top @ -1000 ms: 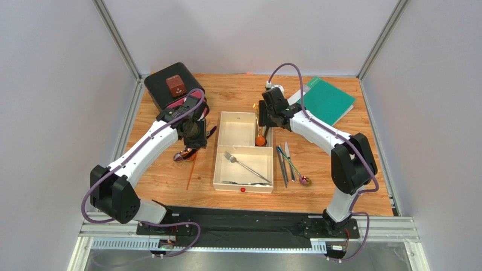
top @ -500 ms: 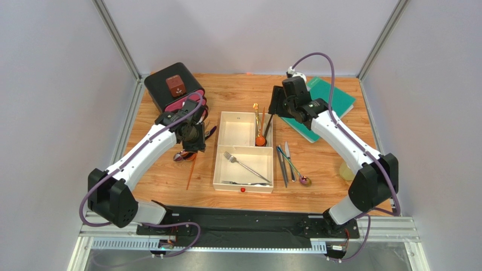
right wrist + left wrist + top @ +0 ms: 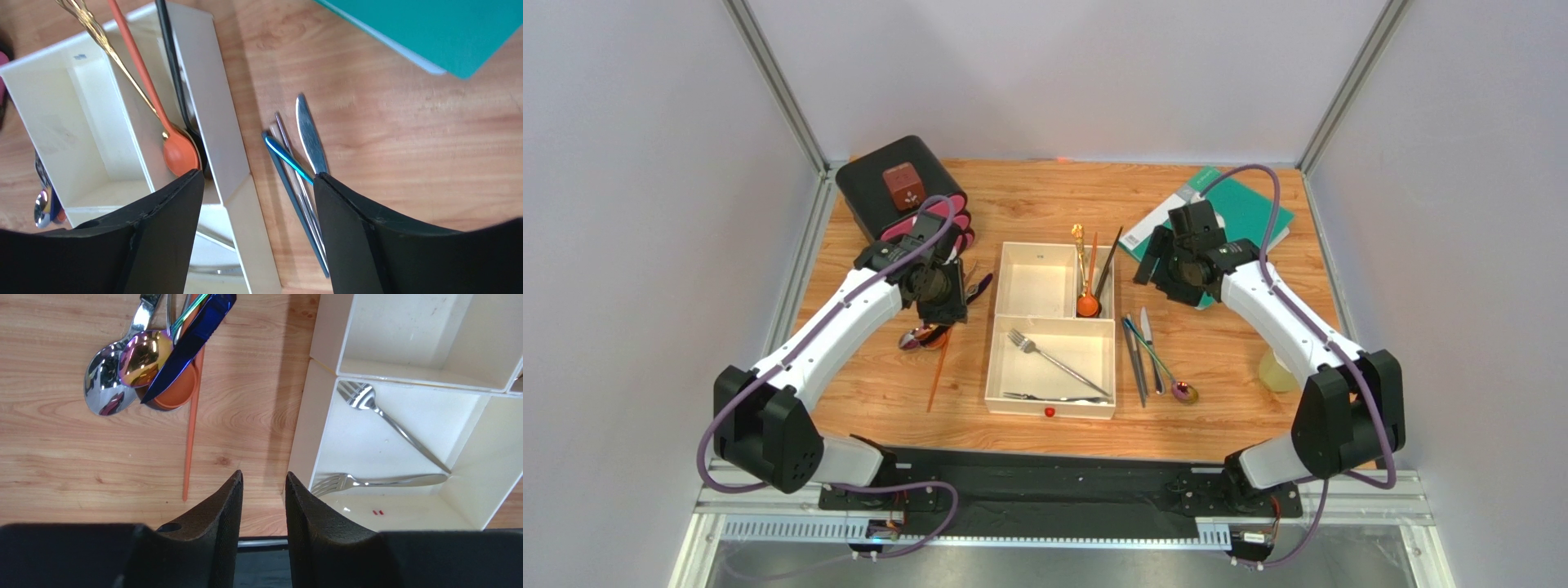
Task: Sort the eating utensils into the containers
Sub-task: Pick up the spoon from the center of the board.
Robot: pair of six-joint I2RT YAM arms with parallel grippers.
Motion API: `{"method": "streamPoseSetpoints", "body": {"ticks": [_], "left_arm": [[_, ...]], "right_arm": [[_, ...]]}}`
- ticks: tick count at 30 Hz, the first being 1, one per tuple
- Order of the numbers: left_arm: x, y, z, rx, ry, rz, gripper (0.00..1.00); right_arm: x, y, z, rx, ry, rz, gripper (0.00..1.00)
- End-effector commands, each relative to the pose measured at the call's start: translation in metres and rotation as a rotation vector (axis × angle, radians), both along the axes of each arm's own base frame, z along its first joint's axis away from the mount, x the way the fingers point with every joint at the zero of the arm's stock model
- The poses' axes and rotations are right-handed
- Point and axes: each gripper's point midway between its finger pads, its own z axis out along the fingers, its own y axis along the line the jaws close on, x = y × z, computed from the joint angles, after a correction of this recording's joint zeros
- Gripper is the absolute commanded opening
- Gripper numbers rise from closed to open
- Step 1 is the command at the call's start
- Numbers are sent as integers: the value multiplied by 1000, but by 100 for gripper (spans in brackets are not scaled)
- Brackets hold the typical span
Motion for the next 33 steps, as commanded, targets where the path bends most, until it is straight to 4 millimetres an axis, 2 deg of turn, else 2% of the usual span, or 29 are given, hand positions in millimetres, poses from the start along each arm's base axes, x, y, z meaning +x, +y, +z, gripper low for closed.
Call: {"method": "streamPoseSetpoints", "body": {"ticks": [1, 4, 7, 8, 12, 16, 20, 25, 28, 32, 33], "left_arm": [[8, -7, 9, -89, -47, 31, 38], [2, -9, 0, -109, -8, 44, 38], [4, -13, -5, -120, 9, 44, 37], [4, -17, -4, -132, 17, 40, 36], [5, -18, -9, -139, 35, 58, 36], [5, -22, -12, -153, 53, 51, 36], [2, -24, -13, -164, 63, 46, 34], [-5, -19, -15, -156, 59, 59, 34], [-6, -17, -15, -149, 60, 57, 33], [-5, -14, -12, -135, 47, 58, 33], [-5, -14, -12, -132, 43, 58, 33]], "right_arm": [[-27, 2, 22, 59, 13, 45, 72], [-45, -5, 9, 4, 87, 106, 72], [-61, -14, -18, -60, 162, 152, 72], [-67, -17, -34, -74, 187, 166, 72], [-79, -27, -68, -119, 228, 188, 71], [-76, -19, -81, -99, 237, 245, 68], [-60, -20, -91, -142, 195, 278, 66], [-53, -21, -117, -185, 277, 303, 64], [-51, -18, -126, -169, 319, 291, 62], [-44, -20, -127, -187, 321, 268, 54], [-44, -19, -127, -186, 322, 265, 45]]}}
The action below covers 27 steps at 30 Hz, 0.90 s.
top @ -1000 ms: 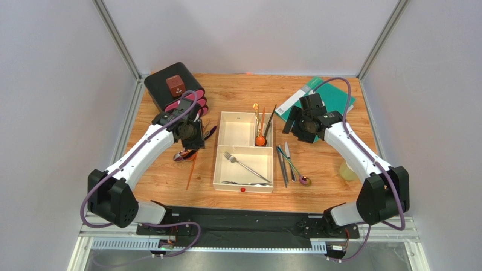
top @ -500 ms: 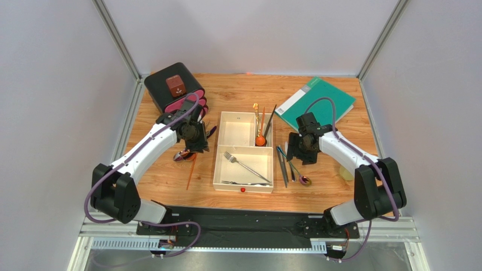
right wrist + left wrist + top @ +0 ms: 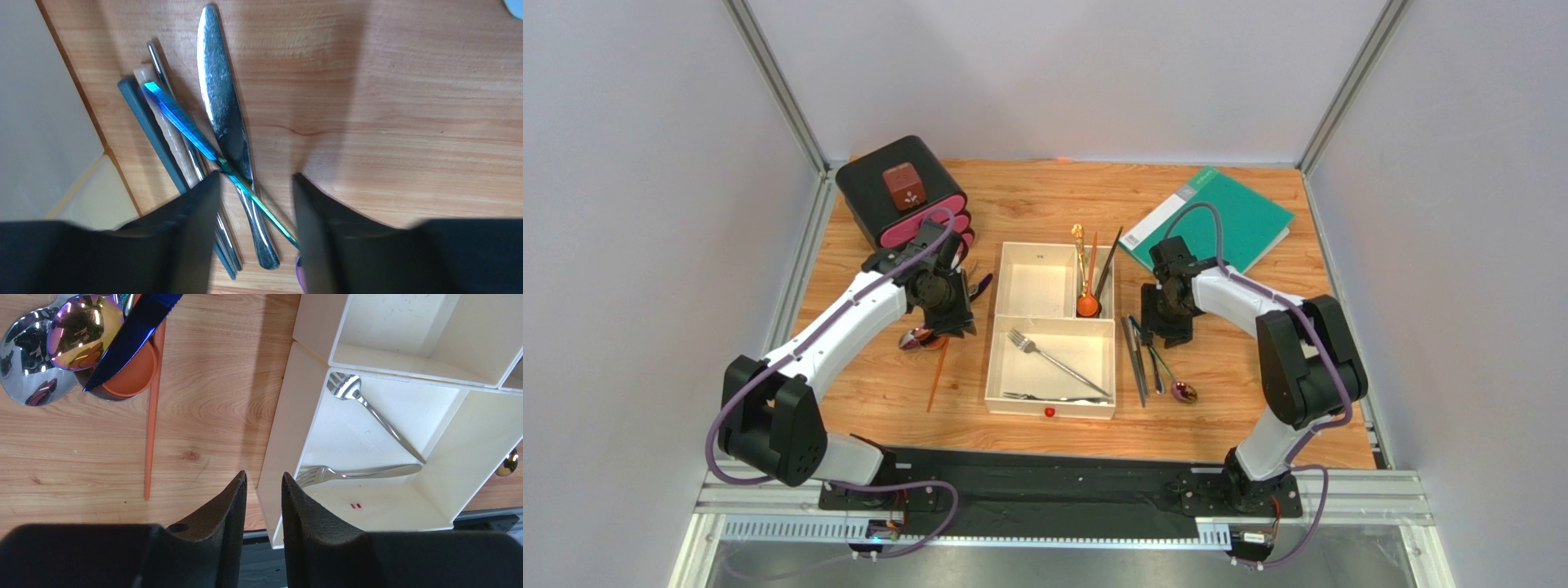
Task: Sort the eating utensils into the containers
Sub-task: Pick up the spoon from the center of the board.
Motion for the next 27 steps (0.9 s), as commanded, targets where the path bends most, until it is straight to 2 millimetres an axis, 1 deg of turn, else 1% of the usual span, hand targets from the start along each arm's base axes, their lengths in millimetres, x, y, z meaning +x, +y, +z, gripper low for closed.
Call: {"method": "streamPoseSetpoints", "body": {"ticks": [1, 2, 5, 6, 7, 8, 12, 13, 18, 19, 22, 24, 27], "left_arm": [[6, 3, 14, -6, -56, 14, 33], [6, 2, 14, -3, -52, 11, 33], [10, 1, 12, 4, -48, -3, 33], [12, 0, 14, 3, -50, -7, 33], [13, 0, 13, 5, -48, -13, 33], [13, -1, 13, 6, -48, -17, 33], [18, -2, 13, 9, -50, -28, 33], [19, -3, 13, 12, -48, -31, 33], [23, -5, 13, 10, -47, -45, 32], [23, -6, 12, 10, -46, -48, 32], [24, -6, 12, 11, -46, -49, 32], [24, -6, 14, 8, -48, -50, 33], [25, -7, 12, 8, -43, -53, 32]], "right_arm": [[14, 0, -4, -12, -25, -14, 41], [17, -4, -3, -41, -38, -25, 33], [17, -7, -1, -53, -38, -40, 21], [17, -7, -1, -55, -39, -43, 9], [16, -8, 0, -59, -35, -46, 5], [16, -10, 2, -64, -40, -48, 2], [11, -11, 7, -70, -21, -49, 0], [6, -13, 7, -77, -1, -48, 0], [2, -11, 20, -61, -10, -42, 0], [5, -10, 26, -54, -25, -41, 0], [3, -10, 34, -53, -30, -43, 0], [5, -6, 41, -37, -31, -34, 0], [11, -2, 52, -28, -44, -22, 0]]}}
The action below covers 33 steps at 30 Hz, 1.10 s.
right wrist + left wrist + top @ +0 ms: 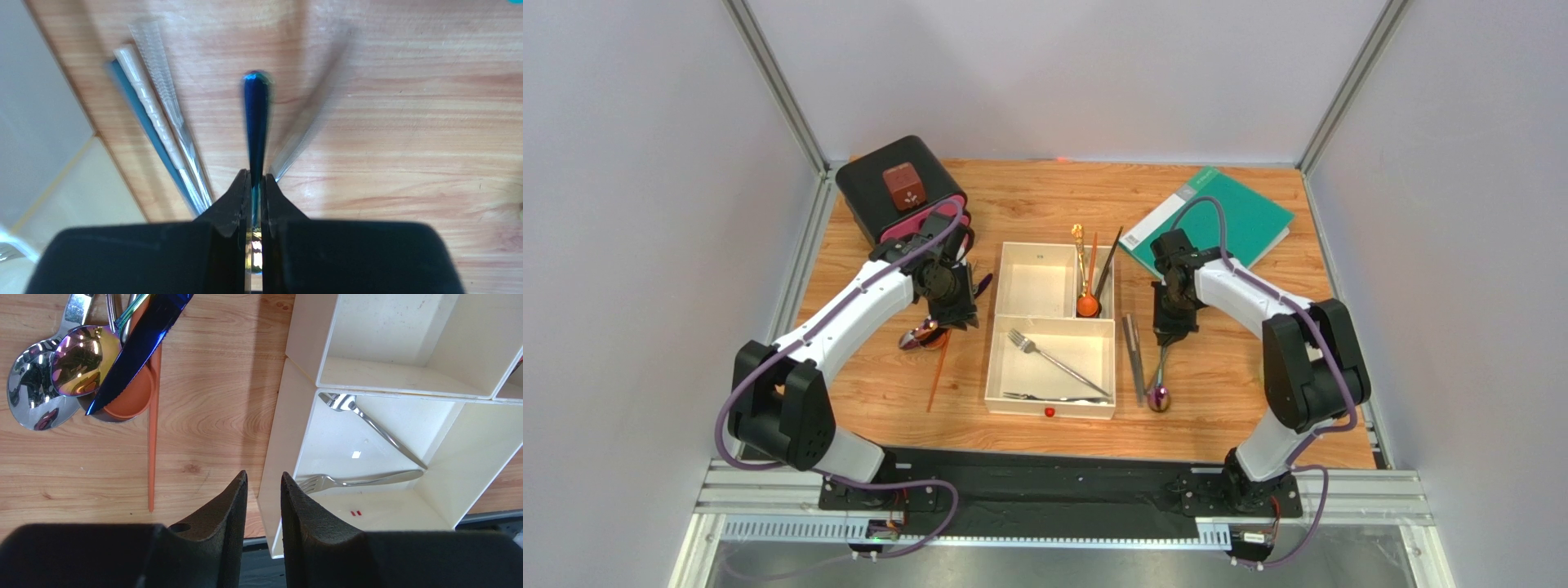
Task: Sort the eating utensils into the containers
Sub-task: Pick up the spoon from the center of the board.
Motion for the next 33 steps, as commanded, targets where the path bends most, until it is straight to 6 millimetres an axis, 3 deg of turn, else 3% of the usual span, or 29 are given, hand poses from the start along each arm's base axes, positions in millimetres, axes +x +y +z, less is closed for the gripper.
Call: {"method": "streamPoseSetpoints", "body": {"ticks": [1, 8, 12, 17, 22, 25, 26, 30, 33], "left_arm": [[11, -3, 11, -10, -32, -16, 32], [13, -5, 12, -11, -36, -21, 32], [13, -3, 11, -3, -33, -22, 32], [15, -2, 12, 7, -34, -24, 32], [17, -3, 11, 13, -30, -29, 32], [19, -4, 10, 12, -27, -37, 32], [19, -4, 10, 14, -24, -38, 32], [21, -5, 8, 13, -20, -46, 32], [22, -5, 7, 19, -21, -48, 32]], "right_arm": [[20, 12, 37, 40, -90, 14, 0], [31, 15, 27, 28, -59, 31, 0], [38, 18, 33, 35, -76, 27, 0], [47, 29, 62, 89, -113, 39, 0], [41, 34, 89, 123, -121, 48, 0], [42, 36, 116, 129, -162, 64, 0], [49, 40, 135, 144, -207, 70, 0], [68, 45, 177, 161, -297, 85, 0], [91, 54, 198, 185, -352, 87, 0]]}}
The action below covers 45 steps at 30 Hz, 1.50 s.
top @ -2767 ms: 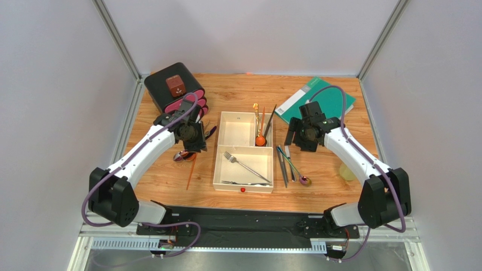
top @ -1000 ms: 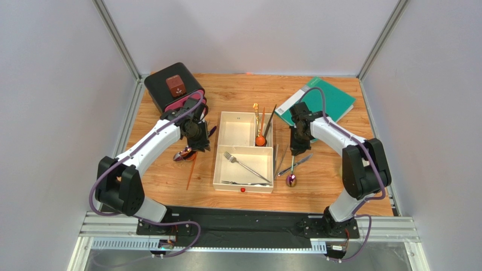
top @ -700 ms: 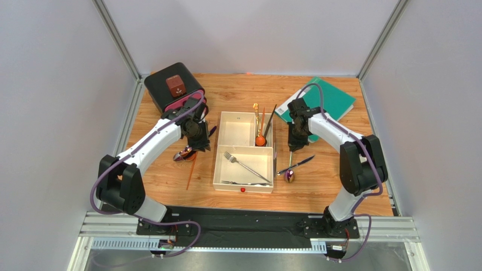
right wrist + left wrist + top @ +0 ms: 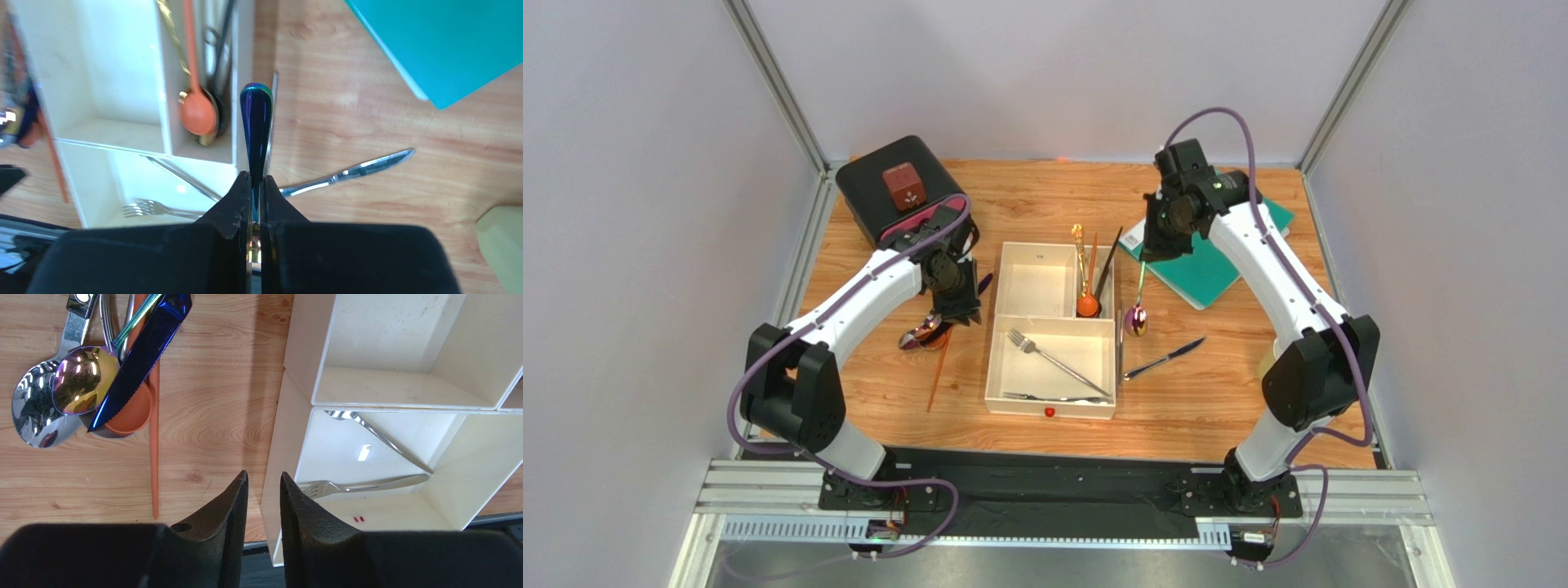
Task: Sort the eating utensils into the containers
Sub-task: Pick up the spoon from the center of the board, then place the spoon in the storage box.
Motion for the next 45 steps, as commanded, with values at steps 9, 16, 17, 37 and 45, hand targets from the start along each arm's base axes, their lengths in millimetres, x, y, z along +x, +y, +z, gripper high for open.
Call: {"method": "streamPoseSetpoints", "body": {"ticks": [9, 16, 17, 37, 45], "left_arm": [[13, 5, 12, 23, -51, -13, 32], [7, 12, 13, 43, -53, 0, 32], [7, 13, 13, 45, -56, 4, 32], [6, 16, 12, 50, -56, 19, 32], [7, 16, 12, 50, -56, 13, 32]], "right_arm": [[86, 43, 31, 106, -161, 5, 0], [115, 56, -1, 106, -156, -2, 0], [117, 58, -8, 106, -144, -3, 0], [88, 85, -67, 69, -28, 20, 0], [76, 78, -83, 44, 15, 4, 35]]}}
